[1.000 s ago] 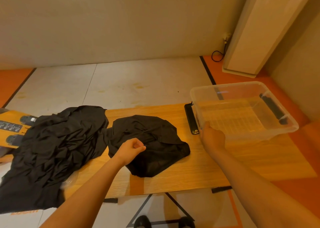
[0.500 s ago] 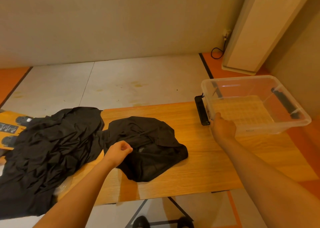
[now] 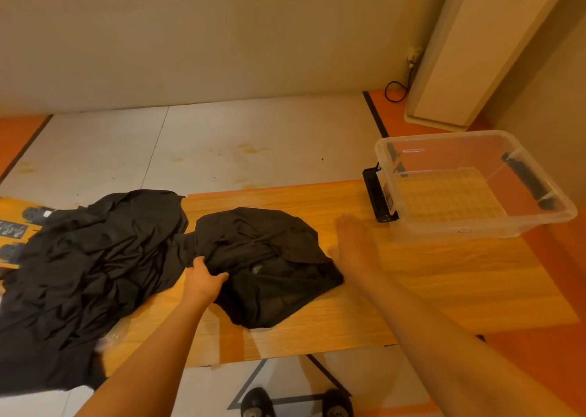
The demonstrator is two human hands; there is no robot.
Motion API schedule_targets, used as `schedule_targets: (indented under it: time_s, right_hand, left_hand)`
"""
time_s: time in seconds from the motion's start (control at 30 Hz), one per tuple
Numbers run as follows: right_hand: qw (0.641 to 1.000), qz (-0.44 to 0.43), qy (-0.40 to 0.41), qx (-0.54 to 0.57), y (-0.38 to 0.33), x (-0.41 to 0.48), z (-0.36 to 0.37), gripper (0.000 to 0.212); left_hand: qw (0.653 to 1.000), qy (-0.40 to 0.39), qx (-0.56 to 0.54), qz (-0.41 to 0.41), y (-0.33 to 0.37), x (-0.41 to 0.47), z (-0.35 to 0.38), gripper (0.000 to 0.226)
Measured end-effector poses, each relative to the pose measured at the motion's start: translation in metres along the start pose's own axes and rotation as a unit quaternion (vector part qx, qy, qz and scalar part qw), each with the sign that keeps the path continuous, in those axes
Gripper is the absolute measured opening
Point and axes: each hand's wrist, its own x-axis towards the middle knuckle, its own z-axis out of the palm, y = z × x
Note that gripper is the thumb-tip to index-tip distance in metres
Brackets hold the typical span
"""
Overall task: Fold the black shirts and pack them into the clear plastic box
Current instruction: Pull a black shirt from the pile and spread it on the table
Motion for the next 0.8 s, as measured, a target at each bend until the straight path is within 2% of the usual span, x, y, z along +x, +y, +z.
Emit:
schedule_targets:
  time_s: [0.1,0.17,0.3,0.4,0.47,0.57,0.67,0.8]
  right_hand:
    - [0.995,-0.041,-0.095,0.002,-0.032,-0.013,0.032,0.075]
    - [0.990,-0.054,-0.133,-0.015,-0.044,-0.020,0.046,0.069]
    - [0.992,-0.050,-0.110,-0.044,-0.052,-0.022,0.047,0.031]
    - [0.991,-0.023,-0.121,-0.045,-0.050,-0.021,0.039,0.021]
    - [0.995,0.001,-0.096,-0.010,-0.048,-0.021,0.033,0.016]
    - [0.991,0.073,-0.018,0.110,-0.040,-0.016,0.018,0.012]
    - [0.973,0.108,0.038,0.199,-0.030,0.000,-0.014,0.009]
    - [0.950,0.099,0.098,0.280,-0.023,0.026,-0.067,0.012]
  left_hand:
    - [0.985,0.002,-0.168,-0.029,-0.005,-0.001,0.005,0.035]
    - [0.979,0.011,-0.202,-0.023,-0.010,-0.002,0.005,0.015]
    - [0.988,0.019,-0.151,0.000,-0.012,-0.013,0.001,0.030]
    - [0.997,0.028,-0.071,0.034,-0.015,-0.015,-0.004,0.032]
    - [0.997,0.033,-0.001,0.064,-0.017,-0.013,-0.010,0.024]
    - [0.991,0.063,0.064,0.104,-0.014,-0.009,-0.027,0.016]
    - [0.980,0.110,0.060,0.156,0.000,-0.004,-0.057,0.011]
    - [0.948,0.181,0.073,0.252,0.034,0.001,-0.104,0.015]
